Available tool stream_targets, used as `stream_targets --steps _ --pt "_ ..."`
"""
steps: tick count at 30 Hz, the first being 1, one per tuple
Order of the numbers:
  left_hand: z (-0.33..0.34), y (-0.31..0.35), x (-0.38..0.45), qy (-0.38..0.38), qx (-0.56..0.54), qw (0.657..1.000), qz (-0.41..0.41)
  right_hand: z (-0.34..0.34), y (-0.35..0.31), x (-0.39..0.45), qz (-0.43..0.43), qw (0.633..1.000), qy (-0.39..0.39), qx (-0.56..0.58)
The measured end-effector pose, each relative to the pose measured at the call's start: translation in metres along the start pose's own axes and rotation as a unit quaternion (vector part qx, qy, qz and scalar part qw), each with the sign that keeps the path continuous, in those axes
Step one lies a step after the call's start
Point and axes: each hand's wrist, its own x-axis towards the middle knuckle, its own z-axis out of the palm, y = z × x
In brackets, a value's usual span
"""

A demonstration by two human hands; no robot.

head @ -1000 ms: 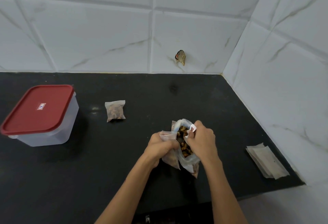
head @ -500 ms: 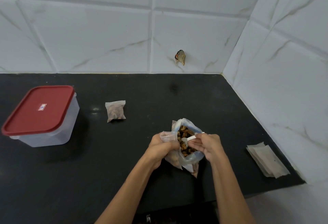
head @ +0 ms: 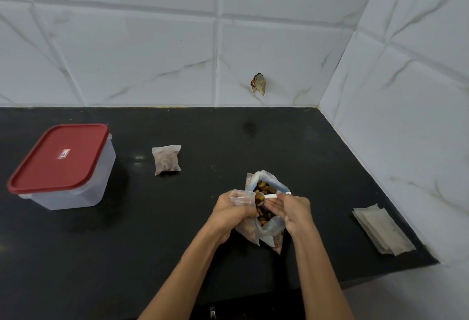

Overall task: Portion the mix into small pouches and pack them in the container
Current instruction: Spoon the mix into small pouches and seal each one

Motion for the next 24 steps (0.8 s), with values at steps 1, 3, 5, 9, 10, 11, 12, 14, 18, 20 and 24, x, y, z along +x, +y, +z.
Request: stream_targets --steps 1,3,5,9,10,11,12,14,18,20,24 --pt "0.0 0.0 0.0 0.001 -0.001 1.0 -0.001 -0.001 -0.001 -0.001 0.004 1.0 -0.003 0.006" --pt "-0.001 -0.001 -0.001 0.004 -0.001 1.0 -0.001 -0.003 -0.002 -0.004 0.011 1.0 -0.007 0.021" --pt "-0.003 0.0 -0.003 0.007 0.002 1.0 0.0 -0.004 -0.004 -0.007 0.017 0.999 -0.008 0.042" --pt "-0.008 0.006 -0.004 0.042 0.068 0.997 0.008 -0.008 -0.009 -0.01 0.022 0.997 -0.003 0.072" --pt "-0.008 0.008 -0.005 0.056 0.1 0.993 0.021 -0.009 -0.01 -0.011 0.02 0.997 -0.002 0.074" --pt "-0.009 0.011 -0.006 0.072 0.137 0.987 0.039 -0.011 -0.01 -0.013 0.018 0.997 0.0 0.075" --pt "-0.009 0.013 -0.006 0.085 0.171 0.98 0.061 -0.012 -0.01 -0.014 0.018 0.997 0.001 0.076" --pt "-0.009 0.018 -0.009 0.106 0.225 0.964 0.096 -0.014 -0.01 -0.017 0.016 0.997 0.002 0.081" --pt "-0.004 0.024 -0.011 0.102 0.297 0.941 0.127 -0.018 -0.014 -0.027 0.003 0.995 0.0 0.101" --pt "0.002 0.027 -0.012 0.101 0.317 0.933 0.134 -0.022 -0.021 -0.034 -0.015 0.993 -0.004 0.117" --pt "0.015 0.034 -0.012 0.089 0.323 0.931 0.143 -0.025 -0.04 -0.055 -0.073 0.988 -0.027 0.133"
